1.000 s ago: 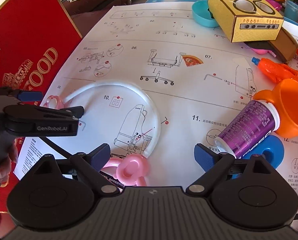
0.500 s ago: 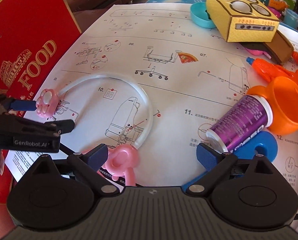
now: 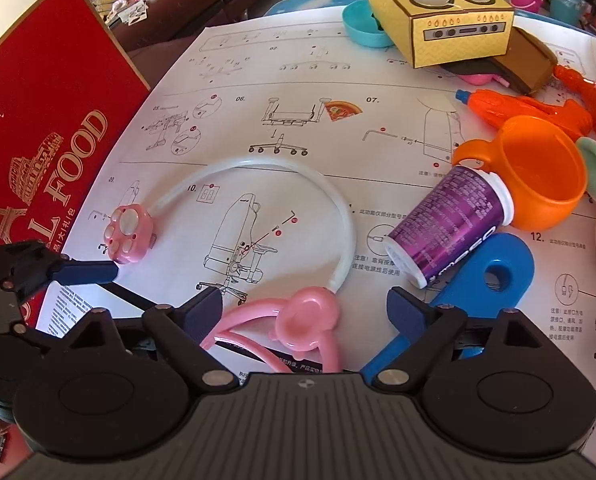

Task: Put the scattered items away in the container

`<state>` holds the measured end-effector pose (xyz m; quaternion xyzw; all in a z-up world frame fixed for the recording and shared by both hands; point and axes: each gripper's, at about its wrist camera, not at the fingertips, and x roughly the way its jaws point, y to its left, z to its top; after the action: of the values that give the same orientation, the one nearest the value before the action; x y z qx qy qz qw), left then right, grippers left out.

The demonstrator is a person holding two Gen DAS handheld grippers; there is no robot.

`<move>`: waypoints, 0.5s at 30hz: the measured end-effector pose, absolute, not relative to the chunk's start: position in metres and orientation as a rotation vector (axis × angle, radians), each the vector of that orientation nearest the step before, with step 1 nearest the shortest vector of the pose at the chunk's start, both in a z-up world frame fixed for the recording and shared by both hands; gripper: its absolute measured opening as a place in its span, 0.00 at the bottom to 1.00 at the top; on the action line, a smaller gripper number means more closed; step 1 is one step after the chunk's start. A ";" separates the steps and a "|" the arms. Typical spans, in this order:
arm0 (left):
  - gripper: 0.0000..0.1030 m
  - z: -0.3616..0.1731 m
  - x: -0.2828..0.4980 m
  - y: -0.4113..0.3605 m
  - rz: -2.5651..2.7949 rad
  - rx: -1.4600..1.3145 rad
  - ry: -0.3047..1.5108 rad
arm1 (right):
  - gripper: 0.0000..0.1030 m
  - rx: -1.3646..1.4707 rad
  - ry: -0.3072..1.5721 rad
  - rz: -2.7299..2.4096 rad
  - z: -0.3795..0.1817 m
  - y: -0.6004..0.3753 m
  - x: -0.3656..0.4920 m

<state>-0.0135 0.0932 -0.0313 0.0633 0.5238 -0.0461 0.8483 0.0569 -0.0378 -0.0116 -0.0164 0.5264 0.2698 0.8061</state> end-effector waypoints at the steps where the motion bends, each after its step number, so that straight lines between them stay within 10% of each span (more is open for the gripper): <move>1: 0.83 -0.027 -0.013 0.096 -0.088 0.129 1.092 | 0.83 -0.025 1.128 0.575 -0.012 -0.040 0.057; 15: 0.76 -0.040 0.043 0.115 0.039 0.214 1.130 | 0.64 0.123 1.123 0.572 -0.016 -0.066 0.067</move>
<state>0.0426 0.1147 -0.0400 0.1010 0.5344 0.0186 0.8389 0.0673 -0.0665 -0.0157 0.0576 0.5247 0.2673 0.8062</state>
